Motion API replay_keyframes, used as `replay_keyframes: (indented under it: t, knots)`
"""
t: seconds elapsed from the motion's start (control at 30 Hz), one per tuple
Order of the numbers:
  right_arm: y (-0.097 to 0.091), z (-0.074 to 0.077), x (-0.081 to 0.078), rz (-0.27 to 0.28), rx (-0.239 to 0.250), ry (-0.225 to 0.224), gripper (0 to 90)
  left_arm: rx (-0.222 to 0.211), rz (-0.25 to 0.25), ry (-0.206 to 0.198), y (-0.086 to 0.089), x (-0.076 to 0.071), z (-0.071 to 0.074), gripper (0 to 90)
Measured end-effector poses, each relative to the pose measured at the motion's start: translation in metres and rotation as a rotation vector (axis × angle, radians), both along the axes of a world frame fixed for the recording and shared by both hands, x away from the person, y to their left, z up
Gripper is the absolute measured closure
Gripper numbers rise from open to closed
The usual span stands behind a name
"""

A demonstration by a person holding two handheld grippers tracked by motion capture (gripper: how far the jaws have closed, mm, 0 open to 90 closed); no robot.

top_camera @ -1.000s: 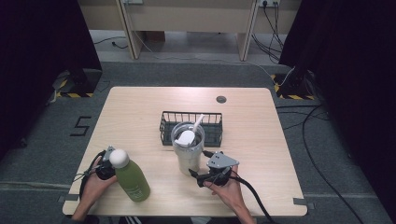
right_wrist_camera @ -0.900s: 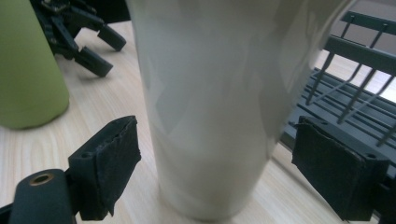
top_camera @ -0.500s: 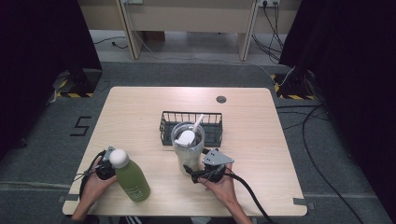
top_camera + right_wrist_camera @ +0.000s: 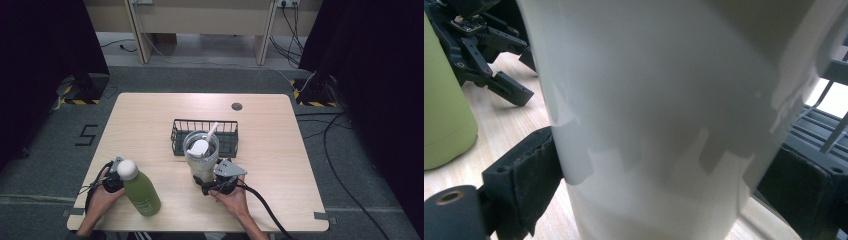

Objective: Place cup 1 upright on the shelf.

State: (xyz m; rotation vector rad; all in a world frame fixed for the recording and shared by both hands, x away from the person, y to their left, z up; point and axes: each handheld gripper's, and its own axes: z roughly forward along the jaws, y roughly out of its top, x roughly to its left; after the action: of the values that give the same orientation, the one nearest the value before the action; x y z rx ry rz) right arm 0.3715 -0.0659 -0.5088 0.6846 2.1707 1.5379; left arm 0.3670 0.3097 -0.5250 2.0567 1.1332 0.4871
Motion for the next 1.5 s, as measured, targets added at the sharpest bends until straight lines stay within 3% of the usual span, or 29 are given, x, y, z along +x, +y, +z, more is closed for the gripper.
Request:
replay_keyframes:
  t: [0.3, 0.87, 1.5]
  knots:
    - [0.005, -0.005, 0.004, -0.006, 0.026, -0.03, 9.0, 0.0, 0.0, 0.0, 0.0, 0.0, 0.0, 11.6]
    - [0.012, -0.007, 0.007, -0.007, 0.061, -0.04, 11.0, 0.0, 0.0, -0.001, 0.0, 0.0, 0.0, 11.6]
    - [0.012, -0.001, 0.005, -0.023, 0.047, -0.037, 11.7, 0.001, -0.003, -0.001, 0.0, 0.0, 0.0, 11.7]
